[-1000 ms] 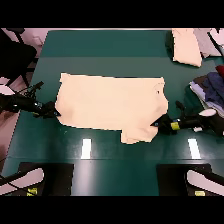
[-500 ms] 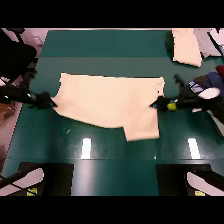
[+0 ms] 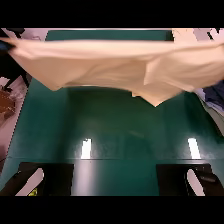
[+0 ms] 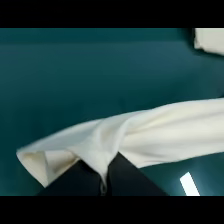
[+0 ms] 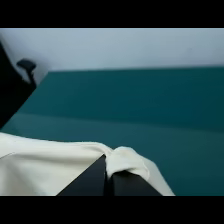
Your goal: Fold the shirts.
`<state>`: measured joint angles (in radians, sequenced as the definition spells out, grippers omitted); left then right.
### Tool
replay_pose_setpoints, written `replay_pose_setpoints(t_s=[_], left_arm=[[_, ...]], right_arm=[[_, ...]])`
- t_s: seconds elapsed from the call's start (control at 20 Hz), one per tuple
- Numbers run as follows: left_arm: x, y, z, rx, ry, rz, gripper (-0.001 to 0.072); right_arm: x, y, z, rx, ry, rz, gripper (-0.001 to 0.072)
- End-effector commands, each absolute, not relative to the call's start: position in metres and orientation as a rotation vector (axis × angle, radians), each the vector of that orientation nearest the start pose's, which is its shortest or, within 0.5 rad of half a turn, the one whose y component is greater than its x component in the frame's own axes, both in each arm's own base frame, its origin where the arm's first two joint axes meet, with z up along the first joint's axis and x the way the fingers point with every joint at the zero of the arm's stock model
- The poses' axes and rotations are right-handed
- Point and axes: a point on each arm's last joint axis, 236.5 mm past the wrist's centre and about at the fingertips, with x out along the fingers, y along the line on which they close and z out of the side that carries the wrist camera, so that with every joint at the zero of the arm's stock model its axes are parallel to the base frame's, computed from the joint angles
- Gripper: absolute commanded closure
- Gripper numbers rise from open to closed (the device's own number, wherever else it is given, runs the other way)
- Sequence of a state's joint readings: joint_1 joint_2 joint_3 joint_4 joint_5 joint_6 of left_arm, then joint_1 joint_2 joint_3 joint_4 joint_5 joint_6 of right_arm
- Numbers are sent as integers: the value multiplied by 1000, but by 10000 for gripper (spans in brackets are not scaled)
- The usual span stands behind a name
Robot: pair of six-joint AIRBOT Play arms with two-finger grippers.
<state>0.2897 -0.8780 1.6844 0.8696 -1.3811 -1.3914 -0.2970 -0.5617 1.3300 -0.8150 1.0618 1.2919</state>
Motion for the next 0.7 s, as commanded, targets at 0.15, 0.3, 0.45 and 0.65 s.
replay_pose_setpoints(t_s=[0.15,0.3,0.45,0.65], left_arm=[[202,-98,534,31,3,-406,686],[189,-99,548,72,-50,-390,686],[243,-90,493,-47,131,-431,686],[343,-81,342,-359,488,-521,686]], right_arm=[[165,51,527,-58,-192,76,684],[180,46,528,-23,-125,98,684],[260,48,441,142,256,258,684],[382,50,278,361,689,432,684]])
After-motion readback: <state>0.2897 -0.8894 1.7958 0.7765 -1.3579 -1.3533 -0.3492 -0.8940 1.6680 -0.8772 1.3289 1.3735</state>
